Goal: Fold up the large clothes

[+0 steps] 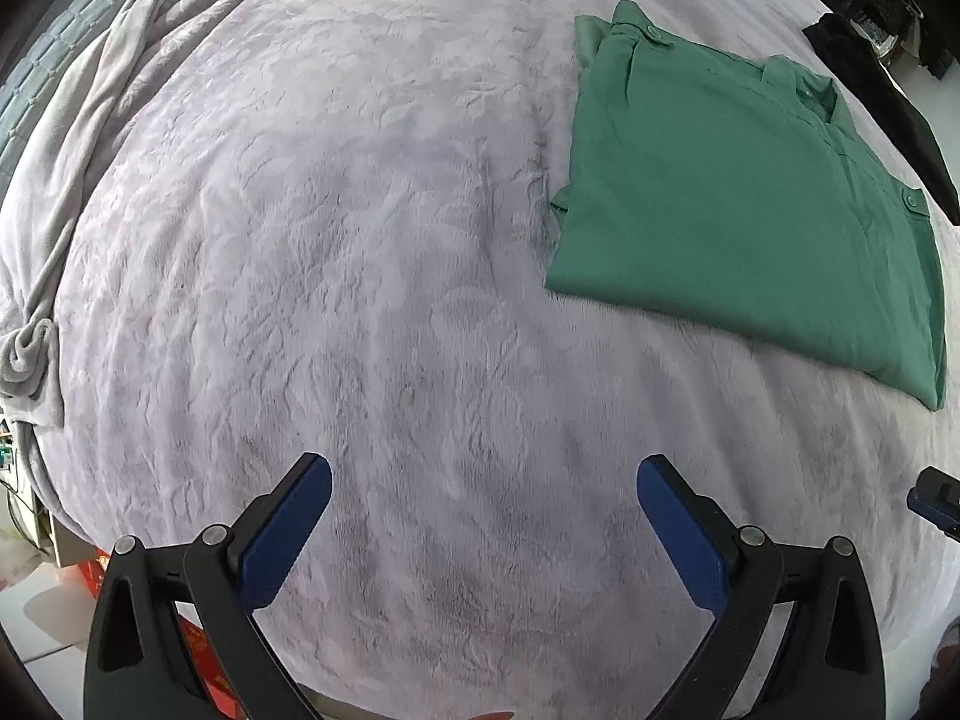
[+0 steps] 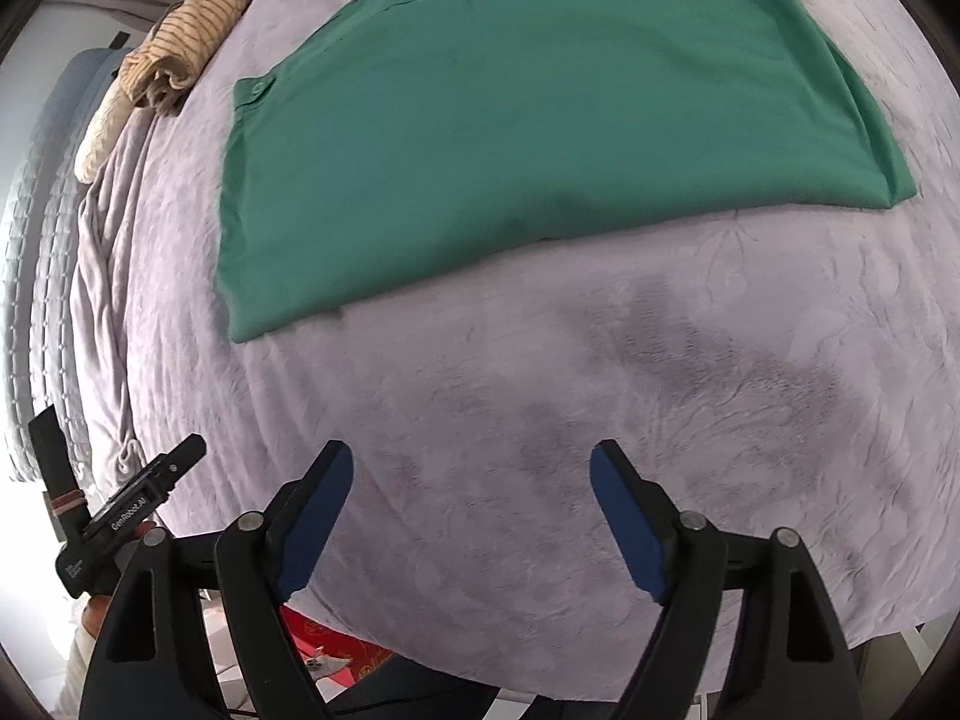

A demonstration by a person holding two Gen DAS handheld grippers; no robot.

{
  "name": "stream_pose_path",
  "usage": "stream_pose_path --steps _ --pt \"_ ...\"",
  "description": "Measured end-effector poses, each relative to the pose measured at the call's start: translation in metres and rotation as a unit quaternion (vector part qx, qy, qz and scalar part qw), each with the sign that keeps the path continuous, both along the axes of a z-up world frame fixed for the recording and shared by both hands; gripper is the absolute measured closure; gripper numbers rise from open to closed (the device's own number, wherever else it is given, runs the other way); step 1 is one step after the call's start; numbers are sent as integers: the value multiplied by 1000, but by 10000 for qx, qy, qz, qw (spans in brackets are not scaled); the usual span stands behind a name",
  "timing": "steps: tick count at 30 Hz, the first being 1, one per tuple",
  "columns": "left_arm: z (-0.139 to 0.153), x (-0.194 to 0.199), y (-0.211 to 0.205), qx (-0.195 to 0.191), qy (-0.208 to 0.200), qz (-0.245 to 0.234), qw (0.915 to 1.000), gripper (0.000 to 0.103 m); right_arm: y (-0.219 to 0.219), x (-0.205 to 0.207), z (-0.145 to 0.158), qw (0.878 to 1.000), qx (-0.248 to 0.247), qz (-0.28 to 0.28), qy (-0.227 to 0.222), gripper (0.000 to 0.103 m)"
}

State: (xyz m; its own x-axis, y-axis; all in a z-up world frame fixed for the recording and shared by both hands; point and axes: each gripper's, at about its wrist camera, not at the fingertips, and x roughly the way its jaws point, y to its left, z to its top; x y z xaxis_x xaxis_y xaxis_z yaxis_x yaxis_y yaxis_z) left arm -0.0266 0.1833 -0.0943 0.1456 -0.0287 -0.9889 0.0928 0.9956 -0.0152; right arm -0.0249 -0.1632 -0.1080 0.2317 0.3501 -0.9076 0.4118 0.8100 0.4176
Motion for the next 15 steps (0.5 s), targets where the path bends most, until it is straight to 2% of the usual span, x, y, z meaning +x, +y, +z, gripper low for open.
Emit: stream_pose_path --steps 5,6,10,15 --pt "3 -1 1 -44 -28 -93 9999 1 11 1 6 9999 7 61 -101 10" --pt "4 -1 1 -47 -36 -112 9999 1 13 2 6 9999 3 91 -103 0" --pt "6 -2 0 -62 -59 -150 9998 1 21 1 7 9998 75 146 -143 0" --pt "5 -1 1 -56 -22 -120 9999 1 29 2 2 9995 214 232 43 0"
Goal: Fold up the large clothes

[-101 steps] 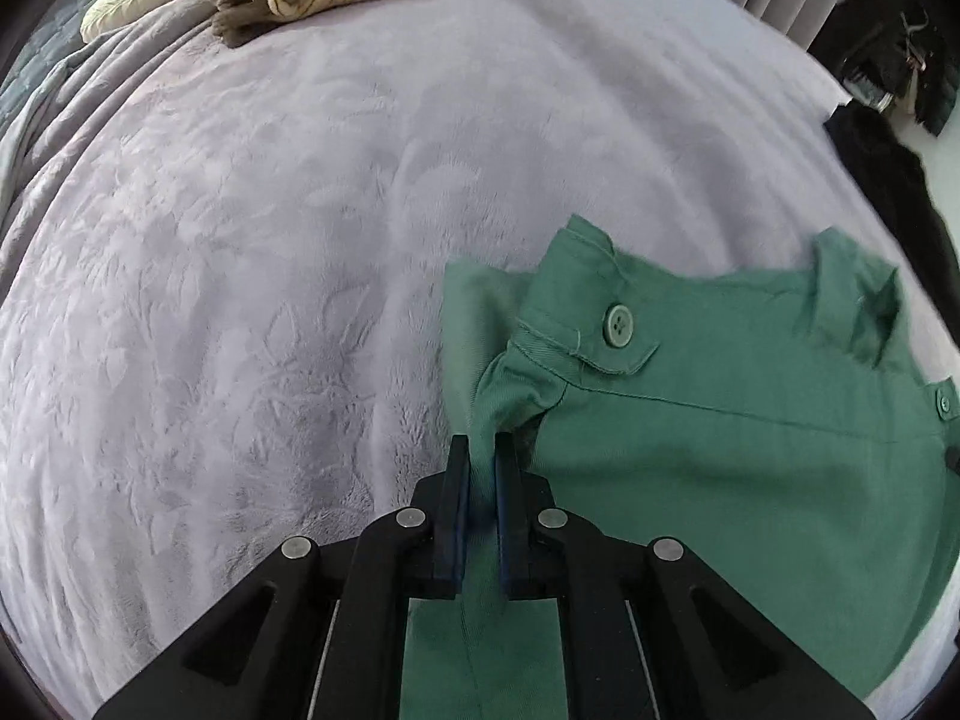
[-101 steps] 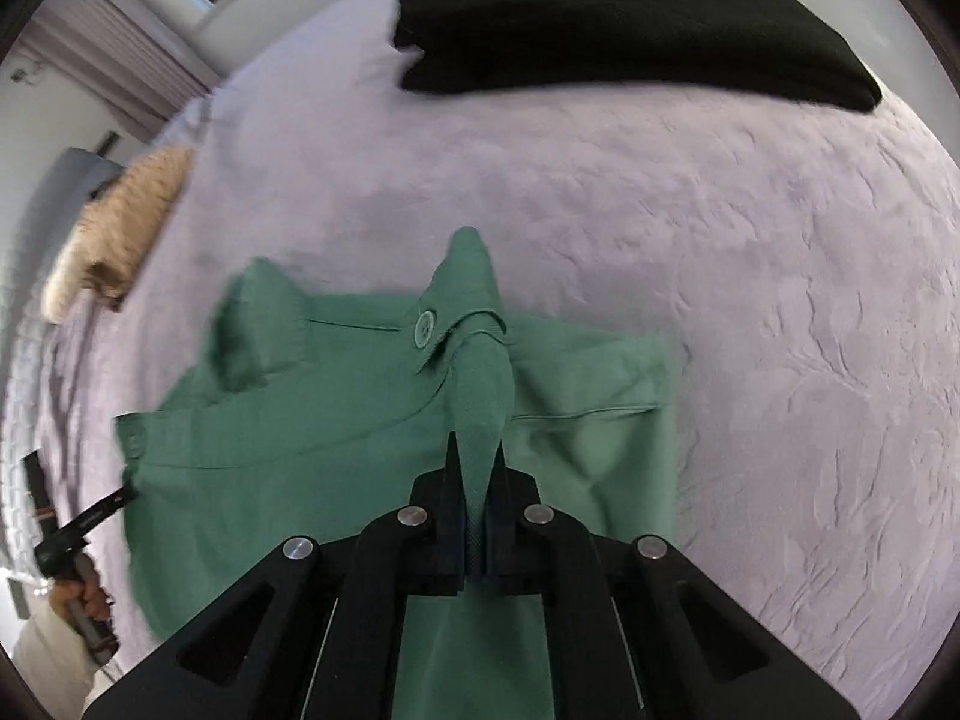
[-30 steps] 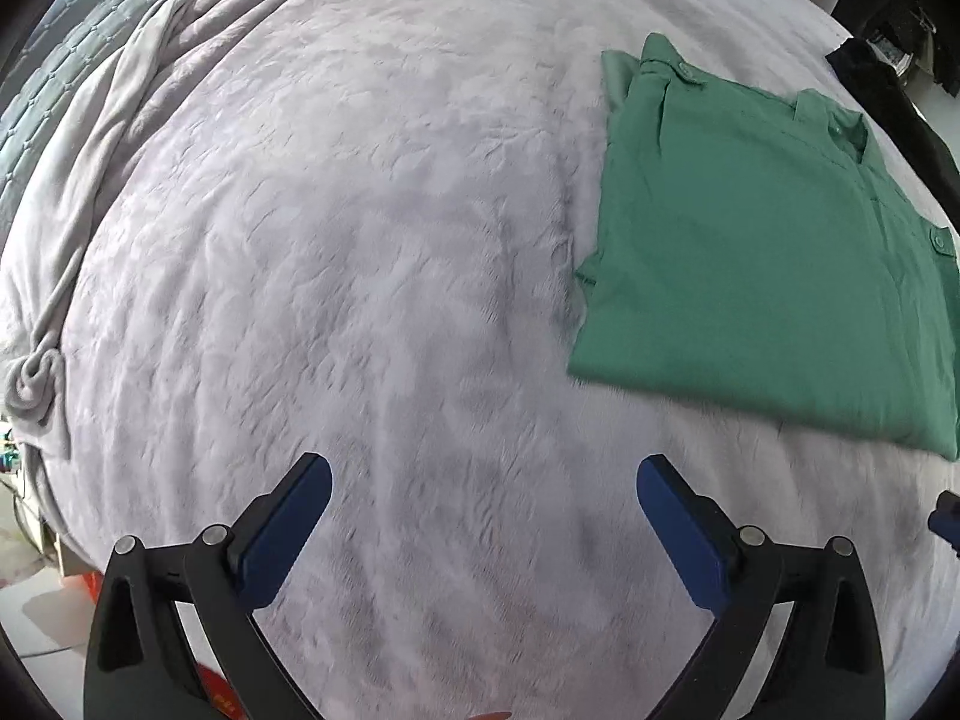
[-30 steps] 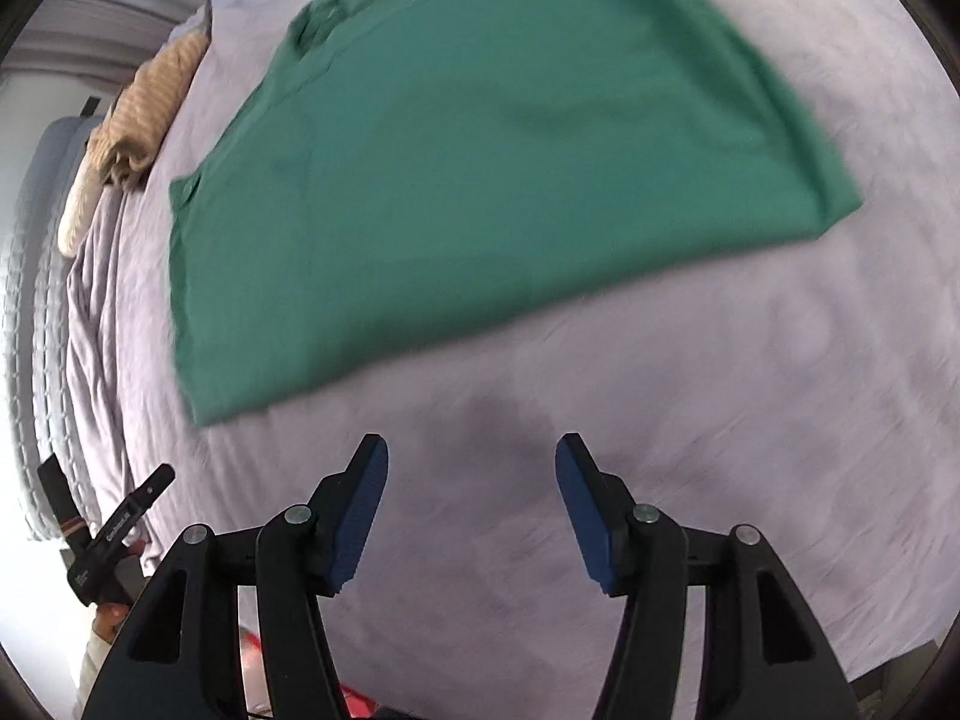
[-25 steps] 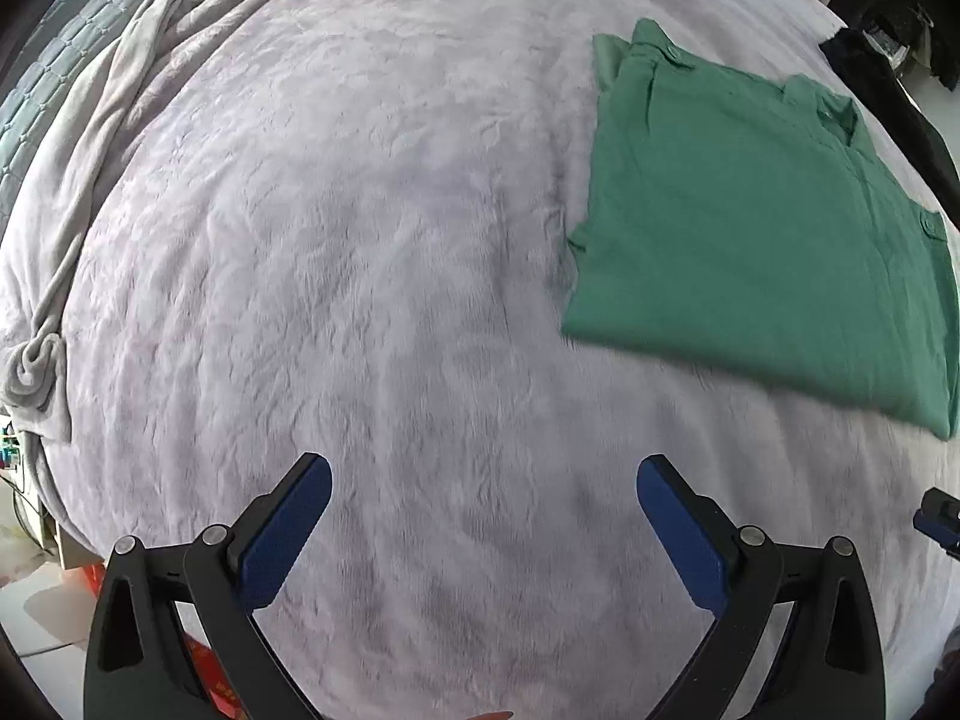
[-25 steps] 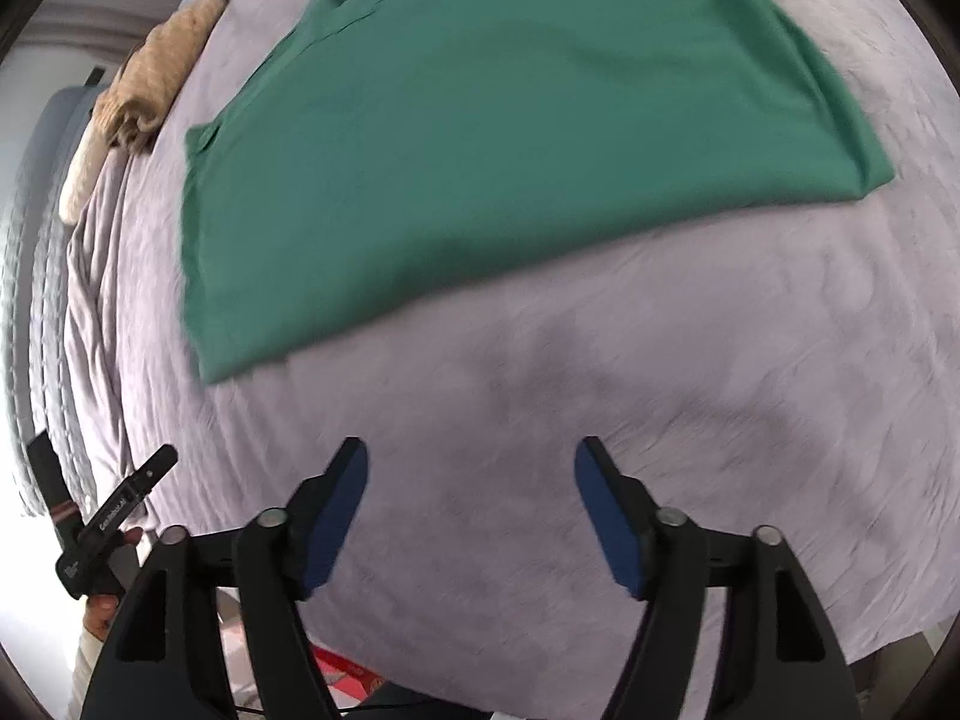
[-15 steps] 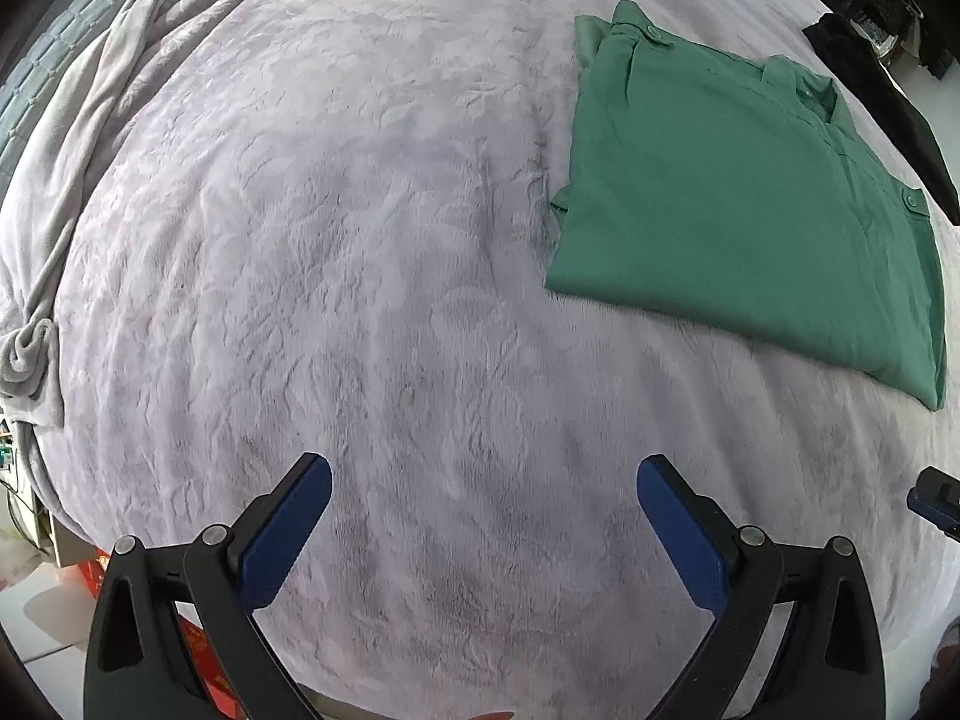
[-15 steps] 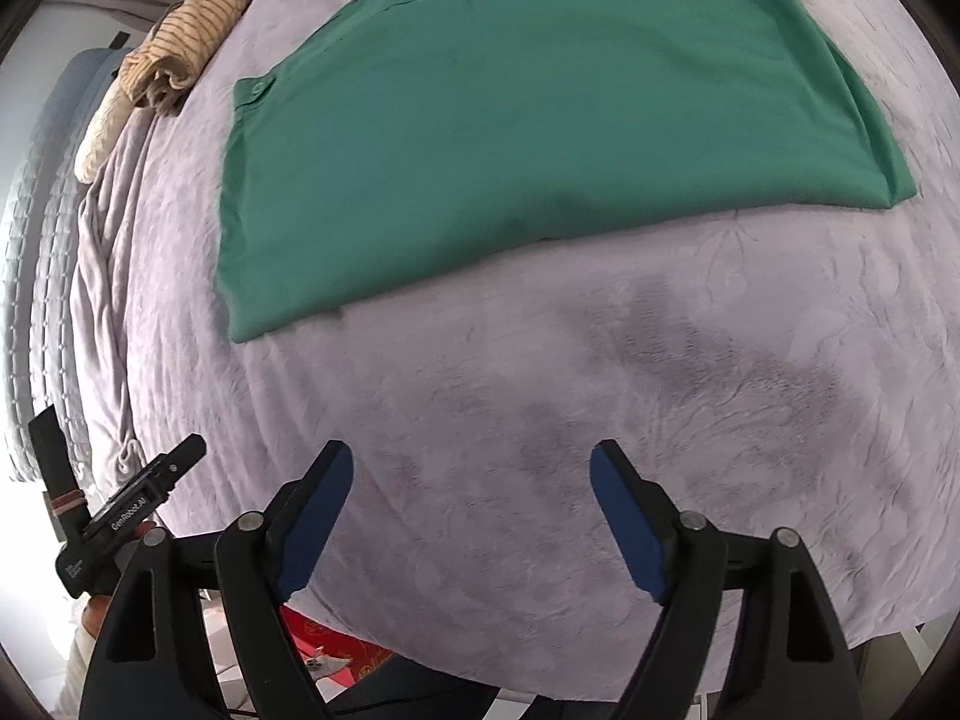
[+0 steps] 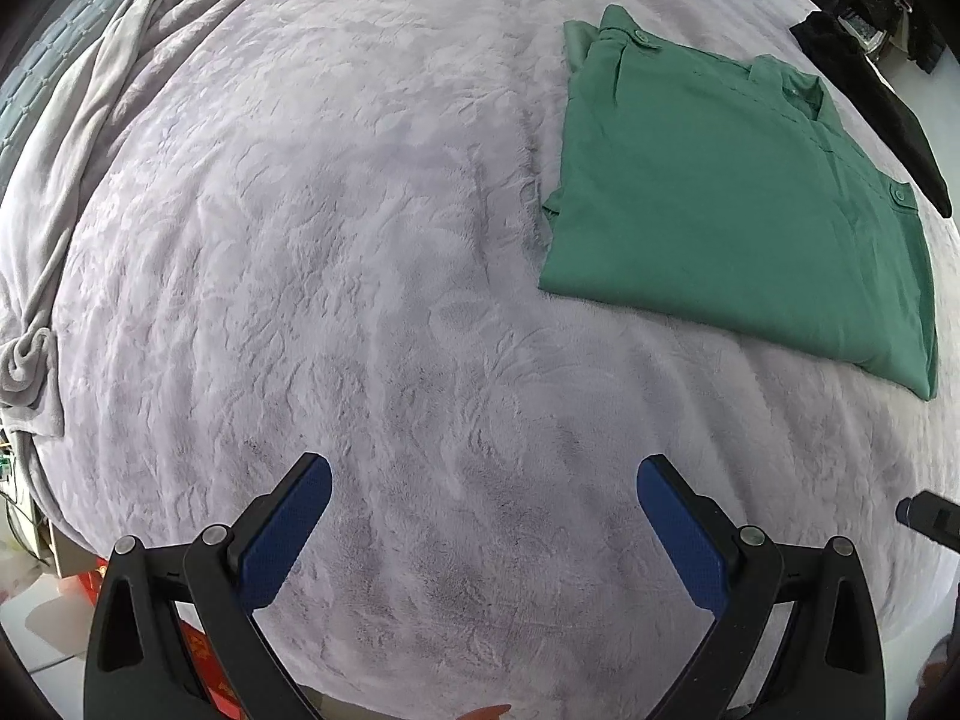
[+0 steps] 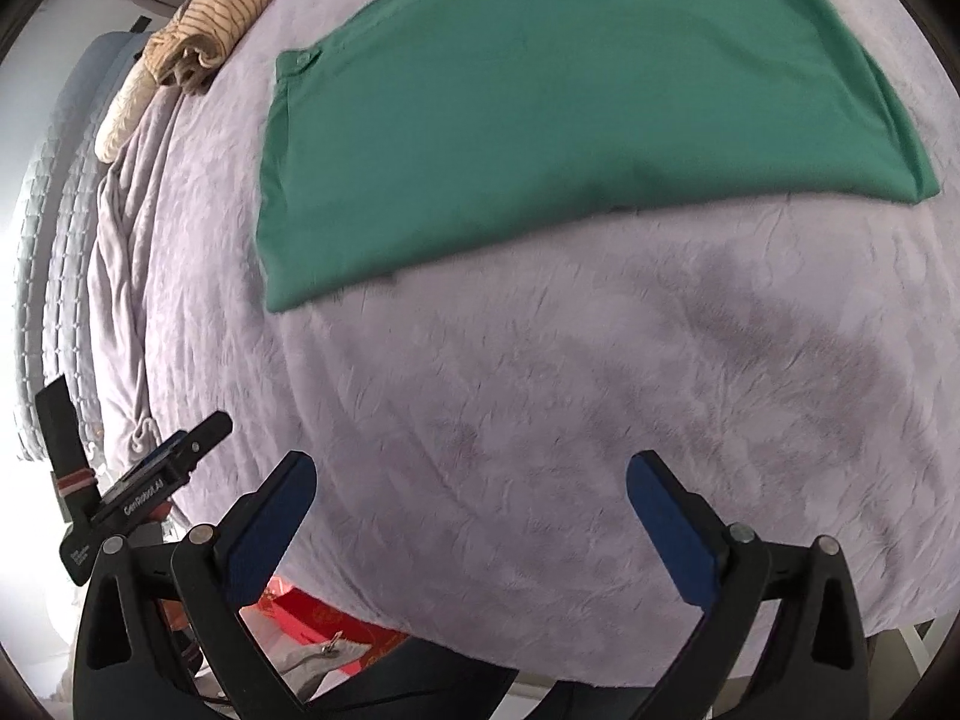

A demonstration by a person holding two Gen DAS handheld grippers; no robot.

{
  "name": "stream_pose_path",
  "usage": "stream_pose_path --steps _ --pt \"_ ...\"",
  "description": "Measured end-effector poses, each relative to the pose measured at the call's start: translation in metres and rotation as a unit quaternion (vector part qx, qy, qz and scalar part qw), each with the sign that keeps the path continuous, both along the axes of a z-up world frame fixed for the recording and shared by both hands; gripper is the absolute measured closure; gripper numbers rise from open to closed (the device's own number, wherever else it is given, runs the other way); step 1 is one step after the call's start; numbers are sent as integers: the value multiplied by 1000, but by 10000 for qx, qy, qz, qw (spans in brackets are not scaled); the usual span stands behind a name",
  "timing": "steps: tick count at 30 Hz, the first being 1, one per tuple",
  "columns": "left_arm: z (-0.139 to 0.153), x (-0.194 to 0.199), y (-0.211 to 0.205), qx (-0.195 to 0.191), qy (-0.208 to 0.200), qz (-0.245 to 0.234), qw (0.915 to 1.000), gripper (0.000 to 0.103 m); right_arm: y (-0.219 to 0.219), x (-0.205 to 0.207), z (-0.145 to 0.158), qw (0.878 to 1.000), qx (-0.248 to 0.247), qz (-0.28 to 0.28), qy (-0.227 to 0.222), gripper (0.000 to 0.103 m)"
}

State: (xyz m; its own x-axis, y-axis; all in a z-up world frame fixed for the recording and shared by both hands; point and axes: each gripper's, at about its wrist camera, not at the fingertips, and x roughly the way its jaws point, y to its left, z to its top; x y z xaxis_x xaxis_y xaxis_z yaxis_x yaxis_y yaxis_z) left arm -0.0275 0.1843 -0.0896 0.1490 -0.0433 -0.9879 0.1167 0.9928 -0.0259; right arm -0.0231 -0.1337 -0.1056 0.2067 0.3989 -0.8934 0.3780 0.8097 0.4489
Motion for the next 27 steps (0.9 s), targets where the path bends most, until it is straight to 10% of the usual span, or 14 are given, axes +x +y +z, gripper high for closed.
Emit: stream_pose_path --steps 27 --pt "-29 23 1 -169 342 -218 9990 1 10 -8 -40 9960 230 -289 819 0"
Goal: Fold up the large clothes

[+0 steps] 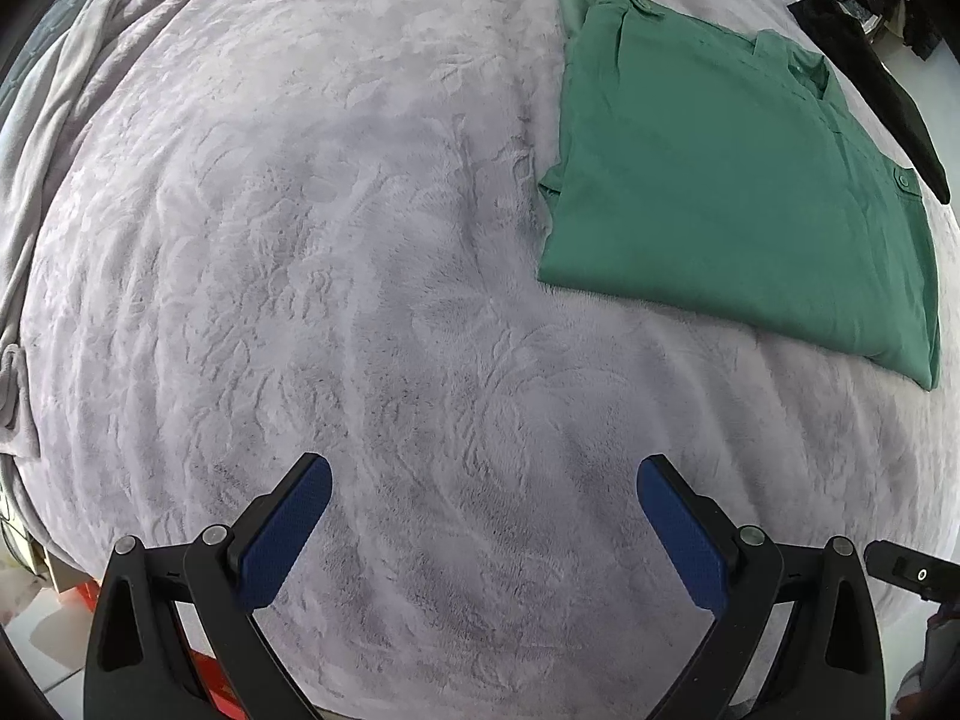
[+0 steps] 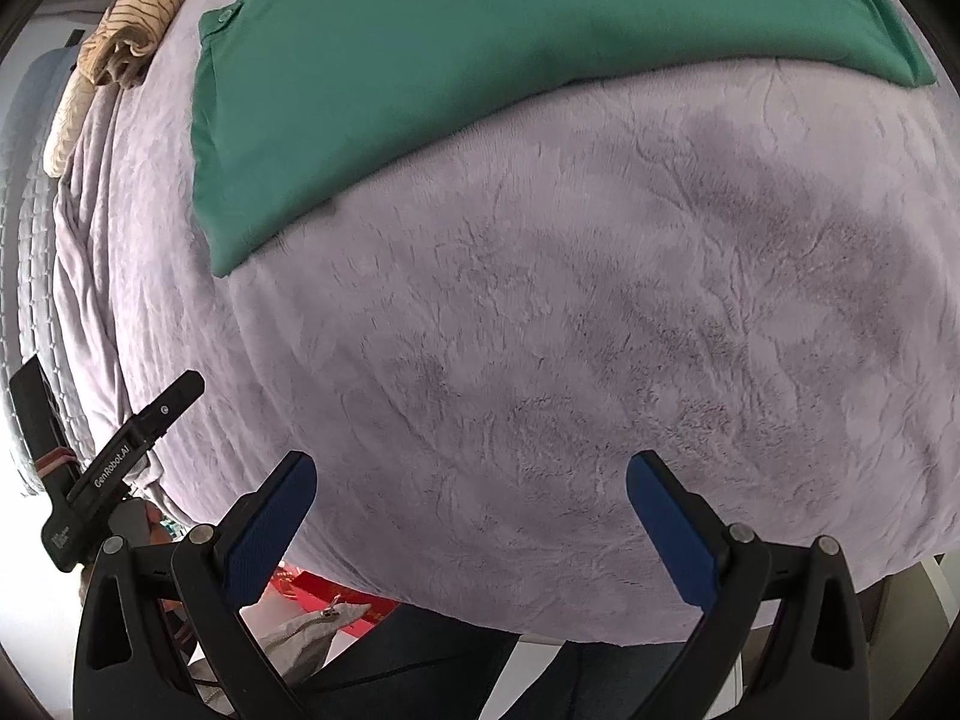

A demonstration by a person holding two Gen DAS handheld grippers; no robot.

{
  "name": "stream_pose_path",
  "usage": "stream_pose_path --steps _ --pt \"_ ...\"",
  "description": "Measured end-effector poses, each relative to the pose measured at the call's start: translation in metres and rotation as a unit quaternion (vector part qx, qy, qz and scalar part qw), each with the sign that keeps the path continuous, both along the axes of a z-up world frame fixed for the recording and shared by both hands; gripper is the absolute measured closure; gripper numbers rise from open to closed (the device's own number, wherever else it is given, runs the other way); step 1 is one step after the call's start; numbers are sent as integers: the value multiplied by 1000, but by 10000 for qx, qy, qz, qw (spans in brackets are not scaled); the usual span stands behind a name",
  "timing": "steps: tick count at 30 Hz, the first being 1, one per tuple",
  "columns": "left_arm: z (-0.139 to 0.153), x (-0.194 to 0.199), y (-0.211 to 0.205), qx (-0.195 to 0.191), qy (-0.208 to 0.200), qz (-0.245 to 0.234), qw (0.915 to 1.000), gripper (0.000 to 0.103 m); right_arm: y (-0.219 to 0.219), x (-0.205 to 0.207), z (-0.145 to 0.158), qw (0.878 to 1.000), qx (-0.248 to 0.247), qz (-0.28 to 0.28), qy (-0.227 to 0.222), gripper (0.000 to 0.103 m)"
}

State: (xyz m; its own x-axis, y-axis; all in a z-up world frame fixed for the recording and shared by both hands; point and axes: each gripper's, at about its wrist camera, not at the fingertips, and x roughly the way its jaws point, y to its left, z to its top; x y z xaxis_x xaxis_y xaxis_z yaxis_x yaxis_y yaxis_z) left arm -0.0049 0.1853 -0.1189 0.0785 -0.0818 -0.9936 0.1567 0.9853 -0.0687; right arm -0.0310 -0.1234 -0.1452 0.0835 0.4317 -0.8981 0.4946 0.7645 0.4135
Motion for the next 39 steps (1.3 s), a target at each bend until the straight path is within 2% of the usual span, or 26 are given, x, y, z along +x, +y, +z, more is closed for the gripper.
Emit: stream_pose_path --steps 7,14,20,25,28,31,32,33,34,35,36,39 --pt "-10 8 -1 -59 15 23 10000 1 -1 6 -2 9998 127 -99 -136 0" --pt "-14 27 -3 -222 -91 -38 9997 1 -1 37 -6 9922 813 -498 -797 0" --pt "-18 59 1 -941 -270 -35 9952 1 10 78 -25 9727 1660 -779 -1420 0" --pt "-26 89 9 -1748 -284 190 9840 1 25 108 -51 9507 2383 -1138 -1624 0" --pt "-26 94 12 -2109 -230 350 9766 1 32 121 -66 9412 2523 -1436 -1730 0" --pt "-32 106 18 -2519 -62 448 9667 1 29 123 -69 9245 2685 -1878 -1948 1" --pt "-33 110 19 -2626 -21 452 9638 1 28 124 -69 9172 2797 -2012 -2002 8" --pt "-34 110 17 -2715 14 442 9614 1 28 125 -70 9111 2901 -2134 -2006 38" --pt "-34 113 16 -2808 51 429 9588 1 28 127 -70 9098 2930 -2199 -1950 63" --pt "-35 117 15 -2913 88 421 9557 1 27 128 -70 9095 2939 -2211 -1937 94" --pt "-36 121 15 -3085 151 408 9502 1 26 129 -65 9056 2992 -2186 -2062 95" --pt "-40 139 6 -3534 334 369 9342 1 20 131 -43 9050 2904 -1982 -2396 95"
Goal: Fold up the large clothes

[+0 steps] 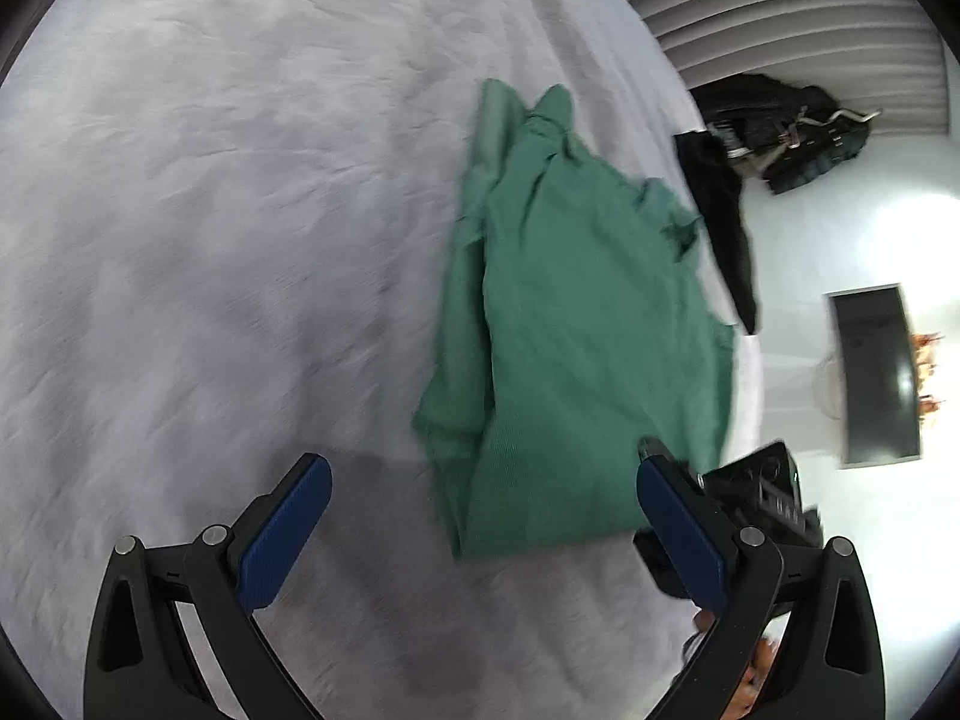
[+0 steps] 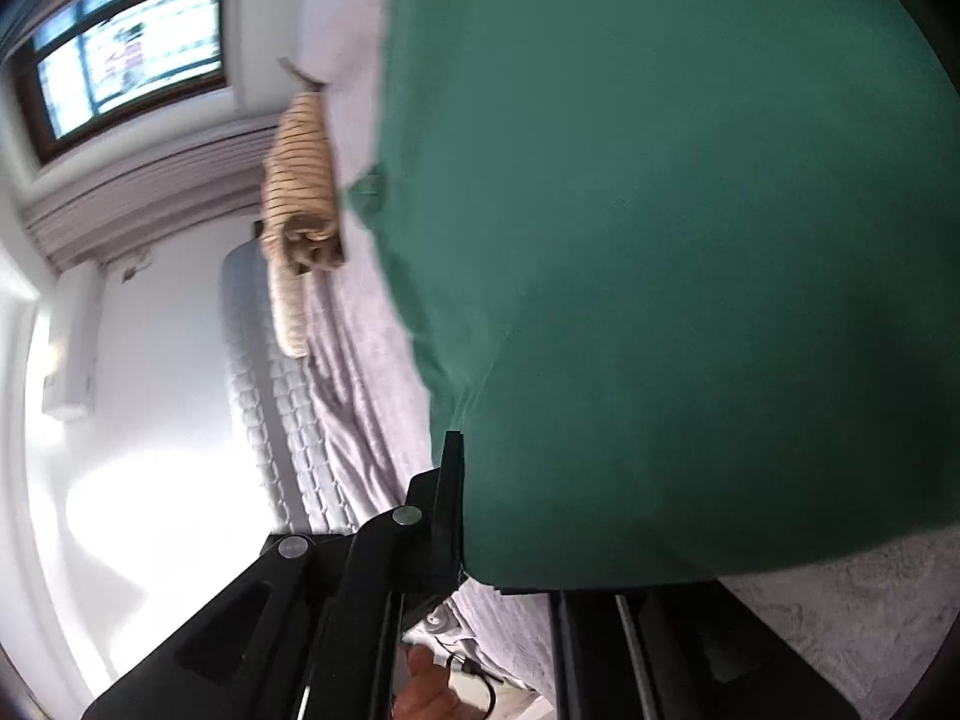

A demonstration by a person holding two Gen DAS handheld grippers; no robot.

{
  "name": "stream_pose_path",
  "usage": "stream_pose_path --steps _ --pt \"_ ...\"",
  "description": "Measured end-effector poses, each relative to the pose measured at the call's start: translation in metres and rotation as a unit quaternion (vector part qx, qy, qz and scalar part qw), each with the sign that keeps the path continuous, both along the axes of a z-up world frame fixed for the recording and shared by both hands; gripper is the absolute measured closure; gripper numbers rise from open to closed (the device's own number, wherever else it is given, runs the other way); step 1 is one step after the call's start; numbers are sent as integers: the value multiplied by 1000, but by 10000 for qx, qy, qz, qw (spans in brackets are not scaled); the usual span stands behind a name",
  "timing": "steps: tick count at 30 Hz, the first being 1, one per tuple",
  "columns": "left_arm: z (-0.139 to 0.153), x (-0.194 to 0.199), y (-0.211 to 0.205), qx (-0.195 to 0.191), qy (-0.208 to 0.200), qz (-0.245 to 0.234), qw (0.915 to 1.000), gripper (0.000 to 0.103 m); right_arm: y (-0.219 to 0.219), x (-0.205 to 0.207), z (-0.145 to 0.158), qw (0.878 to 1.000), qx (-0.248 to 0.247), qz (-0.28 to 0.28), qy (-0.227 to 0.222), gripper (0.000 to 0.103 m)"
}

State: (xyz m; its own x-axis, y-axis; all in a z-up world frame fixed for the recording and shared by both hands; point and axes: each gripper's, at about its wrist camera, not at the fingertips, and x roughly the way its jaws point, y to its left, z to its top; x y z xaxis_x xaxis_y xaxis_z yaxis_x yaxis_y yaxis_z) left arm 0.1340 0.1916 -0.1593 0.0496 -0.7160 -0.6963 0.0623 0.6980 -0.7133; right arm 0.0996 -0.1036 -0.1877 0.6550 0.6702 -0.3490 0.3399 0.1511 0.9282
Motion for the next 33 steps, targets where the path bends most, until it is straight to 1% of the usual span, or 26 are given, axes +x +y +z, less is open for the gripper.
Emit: stream_pose_path --steps 2,4,6,8,9,10,11,12,13,14,15,16,18,21,22,23,24,25,26,27,28,29,30,32,33 --pt "-6 17 -12 -331 104 -131 9993 1 -4 2 16 9997 -111 26 -210 95" --pt "-9 29 -24 -652 179 -255 9974 1 -7 3 25 9994 -182 67 -280 95" --pt "-12 41 -43 -853 245 -448 9950 1 -9 4 30 9991 -261 154 -302 95" --pt "-17 47 -67 -929 284 -710 9927 1 -9 5 30 9986 -339 255 -310 96" --pt "-18 47 -75 -872 302 -780 9927 1 -9 5 29 9985 -344 291 -298 96" --pt "-20 47 -86 -749 313 -873 9929 3 -9 4 27 9984 -353 355 -252 96" --pt "-21 48 -94 -632 284 -904 9935 13 -9 4 25 9981 -384 441 -177 96" --pt "-21 47 -103 -318 179 -966 9947 46 -9 3 21 9973 -447 581 -63 92" --pt "-22 47 -110 -49 119 -1038 9945 72 -10 -2 17 9956 -506 792 56 92" --pt "-22 47 -113 102 92 -1048 9944 76 -11 -6 16 9932 -567 1007 143 90" --pt "-20 47 -115 229 8 -1024 9945 79 -11 -9 18 9891 -677 1281 245 85" --pt "-17 46 -117 277 -78 -1012 9944 81 -13 -14 21 9845 -830 1514 316 84" --pt "-4 41 -120 397 -336 -994 9937 82 -27 -25 33 9770 -1288 1668 313 84" --pt "16 35 -128 594 -724 -1050 9900 84 -72 -34 60 9624 -2411 1236 200 86" --pt "23 35 -133 625 -819 -1054 9891 84 -89 -32 65 9533 -2817 1056 262 89" --pt "30 34 -138 638 -901 -1051 9883 84 -99 -28 66 9459 -3078 978 308 91" --pt "40 33 -143 632 -993 -1045 9875 84 -108 -23 63 9397 -3261 972 351 92" --pt "49 32 -140 623 -1074 -1040 9868 84 -113 -16 53 9339 -3376 1086 452 93" --pt "58 32 -146 607 -1149 -1035 9861 84 -113 -9 36 9276 -3432 1319 665 95" --pt "70 29 -155 558 -1232 -1077 9849 84 -112 -6 21 9250 -3404 1471 826 97" --pt "80 26 -166 556 -1316 -1142 9831 84 -112 -4 7 9282 -3289 1501 877 96" --pt "92 21 -181 616 -1467 -1245 9794 84 -114 -4 2 9309 -3238 1460 855 96" --pt "103 16 -195 674 -1618 -1347 9753 84 -115 -5 1 9334 -3192 1423 812 97" --pt "125 6 -221 722 -1910 -1566 9663 84 -121 -11 1 9438 -2952 1333 653 97" --pt "137 -1 -239 783 -2071 -1730 9597 84 -127 -16 0 9508 -2764 1287 554 97"
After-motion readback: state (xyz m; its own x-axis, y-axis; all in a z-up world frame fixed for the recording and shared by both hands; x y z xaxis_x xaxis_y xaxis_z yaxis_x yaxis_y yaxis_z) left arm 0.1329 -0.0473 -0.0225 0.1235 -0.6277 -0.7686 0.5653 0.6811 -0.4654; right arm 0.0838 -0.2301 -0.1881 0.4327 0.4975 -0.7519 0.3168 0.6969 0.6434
